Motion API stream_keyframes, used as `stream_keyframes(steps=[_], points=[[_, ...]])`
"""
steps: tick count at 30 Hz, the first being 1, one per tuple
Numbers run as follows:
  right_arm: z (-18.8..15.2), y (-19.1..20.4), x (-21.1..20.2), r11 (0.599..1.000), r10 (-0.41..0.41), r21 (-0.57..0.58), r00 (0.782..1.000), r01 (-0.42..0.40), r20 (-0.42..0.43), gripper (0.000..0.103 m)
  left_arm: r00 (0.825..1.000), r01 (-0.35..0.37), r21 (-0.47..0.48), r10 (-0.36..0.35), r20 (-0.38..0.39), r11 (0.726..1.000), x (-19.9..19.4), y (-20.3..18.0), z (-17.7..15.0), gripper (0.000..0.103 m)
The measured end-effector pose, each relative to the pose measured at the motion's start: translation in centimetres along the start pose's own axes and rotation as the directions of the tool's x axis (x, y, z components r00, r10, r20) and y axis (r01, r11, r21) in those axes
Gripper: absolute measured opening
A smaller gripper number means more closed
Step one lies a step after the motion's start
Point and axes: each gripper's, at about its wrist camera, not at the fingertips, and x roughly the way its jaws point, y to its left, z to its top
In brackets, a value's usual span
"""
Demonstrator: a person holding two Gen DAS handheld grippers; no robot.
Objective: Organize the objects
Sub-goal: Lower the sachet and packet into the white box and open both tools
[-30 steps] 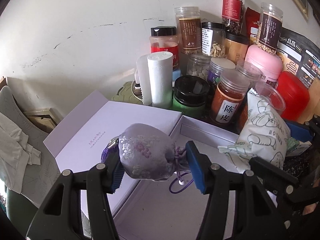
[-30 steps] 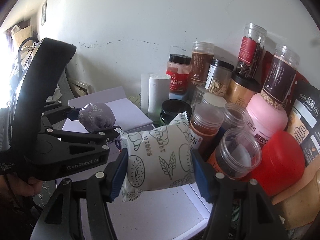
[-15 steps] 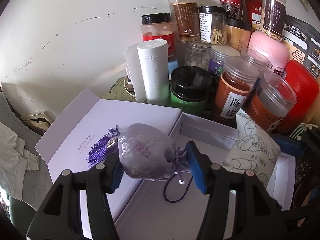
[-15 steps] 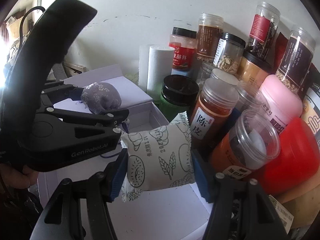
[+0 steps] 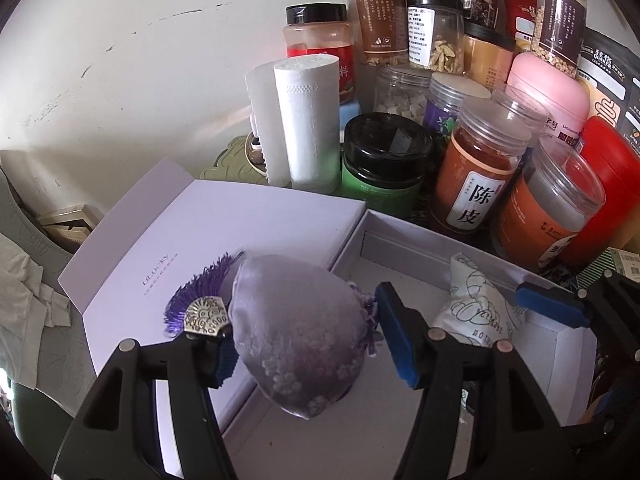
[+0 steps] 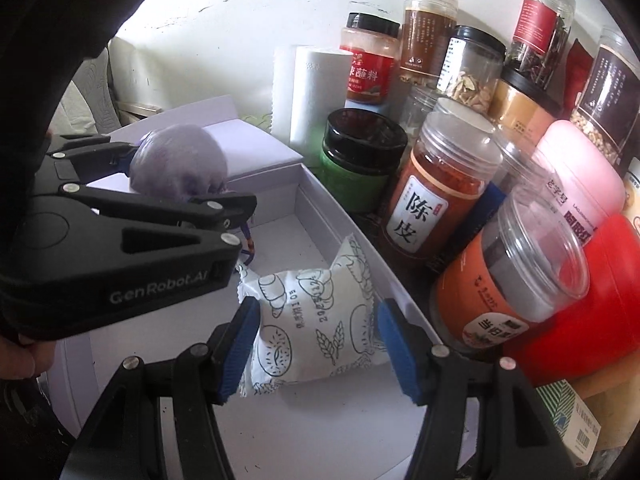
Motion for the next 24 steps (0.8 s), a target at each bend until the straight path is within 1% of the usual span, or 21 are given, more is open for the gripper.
stream_keyframes(steps=[4,6,8,14,19,24], points=[[-0.2,0.3,0.3,1.0,-0.012,-0.014,1.0,0.012,-0.029,0.063,1.0,-0.006,-0.02,0.006,-0.005,1.0,0.0,0.3,-0.1,0.064],[-0.3,0.4,0.3,1.0,-0.018,-0.015,0.999,0.018,-0.039,0.065,1.0,-0.012,-0.03,0.012,-0.013,0.999,0.0,0.5,-0.1,0.066],[-0.4,0.3,0.1,0.999,-0.035,-0.012,0.999,0.034,-0.036,0.068,1.0,-0.011,-0.033,0.011,-0.016,0.999,0.0,0.5,-0.2,0.067],[-0.4,0.1,-0.4,0.999,-0.045,-0.005,0.998,0.045,-0.033,0.069,1.0,-0.023,-0.038,0.023,-0.009,0.999,-0.6,0.5,-0.4,0.067],[-0.4,0.0,-1.4,0.998,-0.059,-0.007,0.998,0.059,-0.023,0.069,0.999,-0.036,-0.045,0.036,0.004,0.998,-2.0,0.6,-0.4,0.067],[-0.2,-0.2,-3.3,0.998,-0.06,0.007,0.998,0.06,0.002,0.069,0.998,-0.052,-0.052,0.054,0.023,0.997,-4.4,0.7,-0.2,0.067]])
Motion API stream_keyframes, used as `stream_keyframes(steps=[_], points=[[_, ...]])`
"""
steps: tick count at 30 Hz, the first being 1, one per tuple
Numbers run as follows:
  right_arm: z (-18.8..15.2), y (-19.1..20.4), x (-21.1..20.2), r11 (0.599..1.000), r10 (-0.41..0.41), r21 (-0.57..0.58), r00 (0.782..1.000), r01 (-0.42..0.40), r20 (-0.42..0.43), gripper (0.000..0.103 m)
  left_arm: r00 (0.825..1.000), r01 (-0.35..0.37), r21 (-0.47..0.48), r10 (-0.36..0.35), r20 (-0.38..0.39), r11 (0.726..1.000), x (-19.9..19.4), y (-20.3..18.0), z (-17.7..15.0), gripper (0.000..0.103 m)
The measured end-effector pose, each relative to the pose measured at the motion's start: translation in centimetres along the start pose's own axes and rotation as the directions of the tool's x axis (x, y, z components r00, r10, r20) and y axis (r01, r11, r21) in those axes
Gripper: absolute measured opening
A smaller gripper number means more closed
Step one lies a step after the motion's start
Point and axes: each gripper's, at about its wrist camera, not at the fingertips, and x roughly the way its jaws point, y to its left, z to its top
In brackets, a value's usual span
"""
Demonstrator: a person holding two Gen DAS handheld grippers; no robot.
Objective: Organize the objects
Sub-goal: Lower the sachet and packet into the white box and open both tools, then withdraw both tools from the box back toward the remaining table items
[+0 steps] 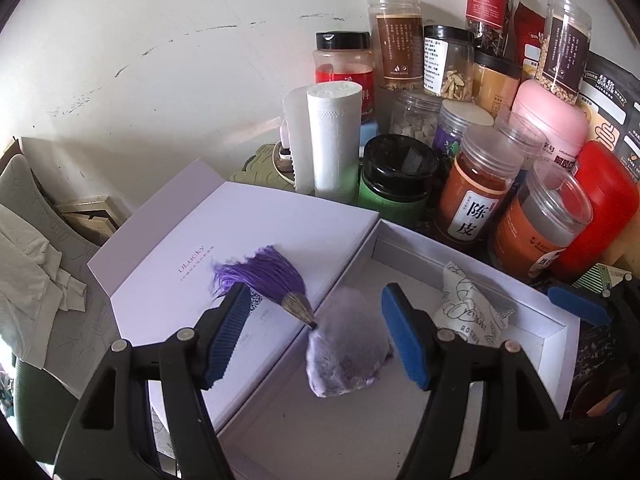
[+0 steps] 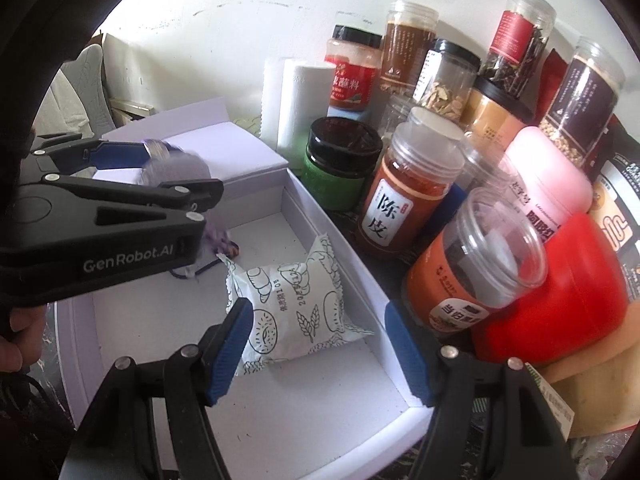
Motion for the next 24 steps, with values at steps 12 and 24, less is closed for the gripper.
stream_keyframes(steps=[12,24], points=[[0.1,-0.9,-5.7,1.0,0.01,0.016,0.998,-0.011,0.069,0.069,0.997,-0.043,-0.015,0.044,0.066,0.999,-7.3,0.9,0.5,0.067],[-0.3,-1.0,-13.3,1.0,0.007,0.013,0.987,-0.009,0.158,0.069,0.988,-0.065,-0.026,0.067,0.136,0.998,-16.5,1.1,-0.1,0.068]])
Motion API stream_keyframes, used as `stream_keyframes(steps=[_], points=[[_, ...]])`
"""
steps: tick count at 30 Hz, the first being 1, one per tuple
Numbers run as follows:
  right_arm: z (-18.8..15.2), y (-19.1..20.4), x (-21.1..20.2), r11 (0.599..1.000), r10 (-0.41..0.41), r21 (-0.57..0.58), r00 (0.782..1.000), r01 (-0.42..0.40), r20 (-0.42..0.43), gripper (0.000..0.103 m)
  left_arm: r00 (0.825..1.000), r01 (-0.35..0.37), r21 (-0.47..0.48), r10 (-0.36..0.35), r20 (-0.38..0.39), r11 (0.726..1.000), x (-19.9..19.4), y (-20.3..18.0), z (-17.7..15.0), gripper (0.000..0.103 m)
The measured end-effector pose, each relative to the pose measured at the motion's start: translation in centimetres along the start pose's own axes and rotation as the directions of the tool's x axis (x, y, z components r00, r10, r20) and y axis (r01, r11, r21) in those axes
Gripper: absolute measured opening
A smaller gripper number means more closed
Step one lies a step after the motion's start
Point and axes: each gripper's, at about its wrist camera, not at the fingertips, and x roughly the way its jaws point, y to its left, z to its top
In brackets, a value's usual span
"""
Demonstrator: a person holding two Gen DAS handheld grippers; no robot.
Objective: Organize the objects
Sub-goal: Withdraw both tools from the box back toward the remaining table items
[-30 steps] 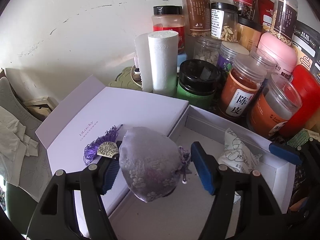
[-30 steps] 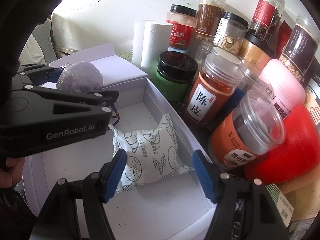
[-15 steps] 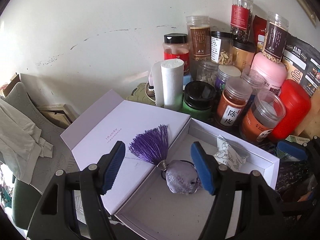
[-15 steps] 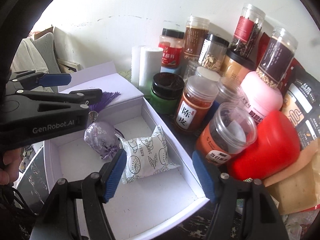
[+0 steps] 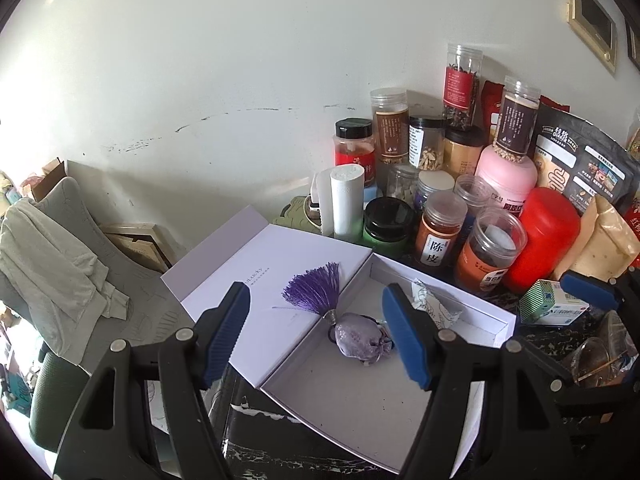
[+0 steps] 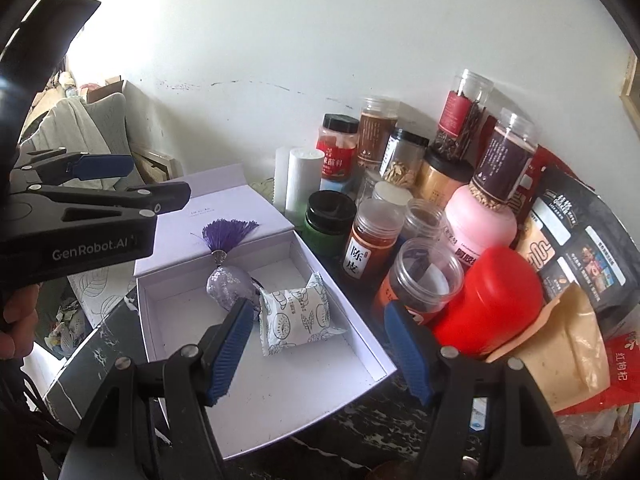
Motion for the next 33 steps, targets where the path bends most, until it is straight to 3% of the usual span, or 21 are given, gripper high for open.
stream_keyframes(steps=[12,16,24,33], points=[[-0.7,0.2,-7.0,1.0,-0.007,-0.001,0.997,0.007,0.077,0.069,0.997,-0.032,0.011,0.031,0.068,0.999,-10.0,-0.7,-1.7,0.073],[-1.3,0.3,-9.1,1.0,-0.01,-0.001,0.995,0.01,0.099,0.071,0.996,-0.037,0.017,0.035,0.086,0.999,-12.7,-1.3,-2.8,0.079],[-3.1,0.4,-12.9,1.0,-0.017,0.0,0.99,0.017,0.139,0.078,0.993,-0.048,0.007,0.047,0.11,0.999,-17.3,-1.9,-6.0,0.082],[-6.1,0.7,-15.6,1.0,-0.025,-0.011,0.988,0.027,0.151,0.078,0.991,-0.05,0.018,0.048,0.123,0.999,-22.2,-3.2,-10.4,0.083]])
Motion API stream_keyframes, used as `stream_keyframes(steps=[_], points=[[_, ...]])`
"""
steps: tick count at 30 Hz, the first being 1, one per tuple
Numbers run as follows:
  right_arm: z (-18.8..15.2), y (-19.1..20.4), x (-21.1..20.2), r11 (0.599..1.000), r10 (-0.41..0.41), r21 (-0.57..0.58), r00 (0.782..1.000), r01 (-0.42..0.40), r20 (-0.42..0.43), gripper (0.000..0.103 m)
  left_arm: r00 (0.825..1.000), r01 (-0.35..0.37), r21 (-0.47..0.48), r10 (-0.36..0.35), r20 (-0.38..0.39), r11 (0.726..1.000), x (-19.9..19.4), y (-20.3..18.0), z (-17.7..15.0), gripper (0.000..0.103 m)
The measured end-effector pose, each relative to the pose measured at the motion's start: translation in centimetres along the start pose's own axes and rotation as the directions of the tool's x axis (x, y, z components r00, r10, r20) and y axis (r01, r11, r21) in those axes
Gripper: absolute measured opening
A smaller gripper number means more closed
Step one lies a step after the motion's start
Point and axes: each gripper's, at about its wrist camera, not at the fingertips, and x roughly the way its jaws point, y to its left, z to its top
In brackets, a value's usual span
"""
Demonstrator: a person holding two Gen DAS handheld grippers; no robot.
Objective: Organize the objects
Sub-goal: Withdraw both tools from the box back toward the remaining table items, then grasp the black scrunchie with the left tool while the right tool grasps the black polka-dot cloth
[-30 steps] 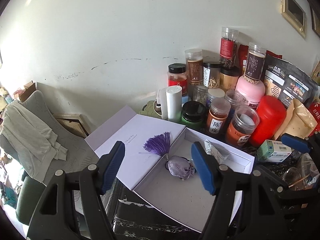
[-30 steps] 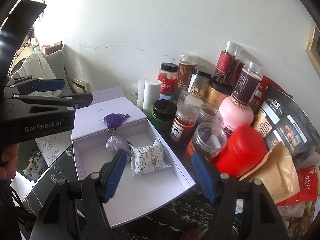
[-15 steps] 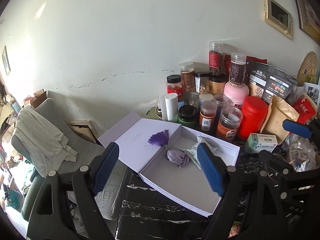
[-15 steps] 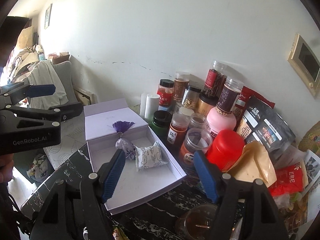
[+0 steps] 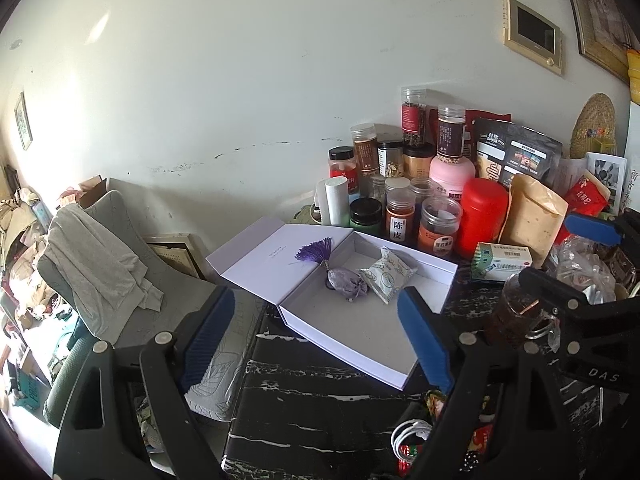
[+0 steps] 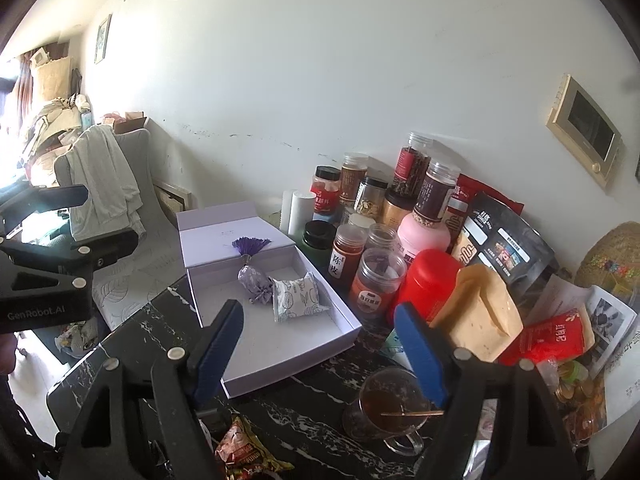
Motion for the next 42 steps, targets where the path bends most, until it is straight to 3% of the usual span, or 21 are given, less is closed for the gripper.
stream_keyframes(steps=[11,19,34,42], points=[[-4.0,2.0,-3.6,0.997,0.069,-0.04,0.998,-0.069,0.006,0.078,1.0,0.014,-0.004,-0.014,0.004,1.0,-5.6,-1.6,-5.7,0.083],[-6.9,3.3,-5.6,0.992,0.113,-0.055,0.994,-0.112,0.008,0.078,1.0,0.015,-0.001,-0.015,-0.019,1.0,-7.7,-2.4,-9.6,0.083],[-12.5,5.1,-5.0,0.97,0.233,-0.063,0.971,-0.236,-0.061,0.079,0.993,0.043,-0.018,-0.044,-0.105,0.999,-6.5,-2.8,-16.6,0.083],[-15.4,6.3,-3.5,0.946,0.304,-0.083,0.948,-0.312,-0.097,0.078,0.987,0.065,-0.014,-0.066,-0.145,0.998,-4.3,-3.4,-20.0,0.083]])
